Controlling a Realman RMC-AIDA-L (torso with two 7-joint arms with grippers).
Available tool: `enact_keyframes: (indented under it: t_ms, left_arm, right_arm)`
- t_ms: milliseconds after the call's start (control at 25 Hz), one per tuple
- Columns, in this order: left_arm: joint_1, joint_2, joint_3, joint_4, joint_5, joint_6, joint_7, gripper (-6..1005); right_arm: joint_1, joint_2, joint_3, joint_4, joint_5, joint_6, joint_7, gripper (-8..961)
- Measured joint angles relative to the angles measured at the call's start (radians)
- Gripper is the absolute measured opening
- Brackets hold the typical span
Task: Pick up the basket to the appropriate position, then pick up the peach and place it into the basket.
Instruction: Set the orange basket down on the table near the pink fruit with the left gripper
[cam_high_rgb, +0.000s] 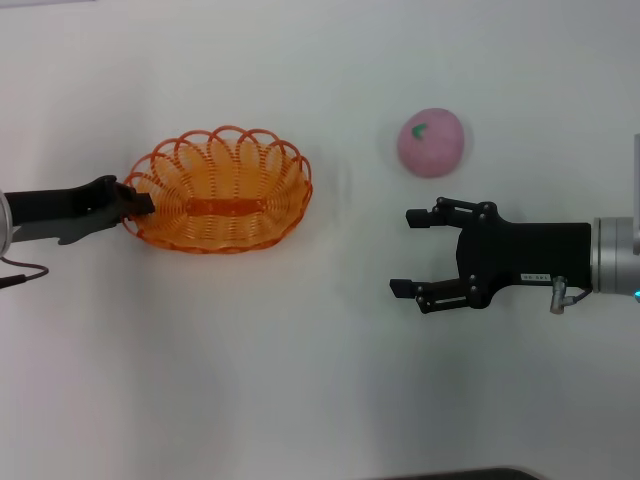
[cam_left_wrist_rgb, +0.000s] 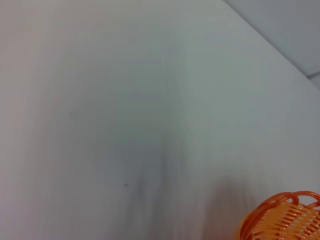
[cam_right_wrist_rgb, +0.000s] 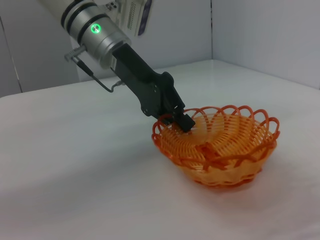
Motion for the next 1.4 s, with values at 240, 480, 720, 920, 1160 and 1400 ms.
enact_keyframes:
  t_ms: [240,480,720,920,1160,1400]
  left_arm:
    - [-0.001,0.000,0.004,-0.007,0.000,-0.004,0.000,71]
    - [-0.002,0.004,0.004,-0.037,-0.026,0.000,0.014,81]
    - [0.011,0.006,0.004,-0.034,-0.064,0.008,0.033,130]
    - [0.015,0.006,0.005,-0.033,-0.066,0.009,0.034,324]
    - [0.017,0.007,-0.001,-0.031,-0.071,0.008,0.067,619]
    - [0.014,0.014,-0.025,-0.029,-0.105,0.005,0.268,646]
  right_arm:
    - [0.000,0.000,0.000,0.001,0.000,0.001,0.000,956]
    - [0.001,0.000,0.000,0.002,0.000,0.003,0.000,956]
    - [0.004,0.000,0.000,0.010,0.000,0.003,0.000,957]
    - [0.006,0.000,0.000,0.011,0.000,0.003,0.000,956]
    - [0.009,0.000,0.000,0.011,0.000,0.003,0.000,956]
    - [0.010,0.000,0.000,0.011,0.000,0.003,0.000,957]
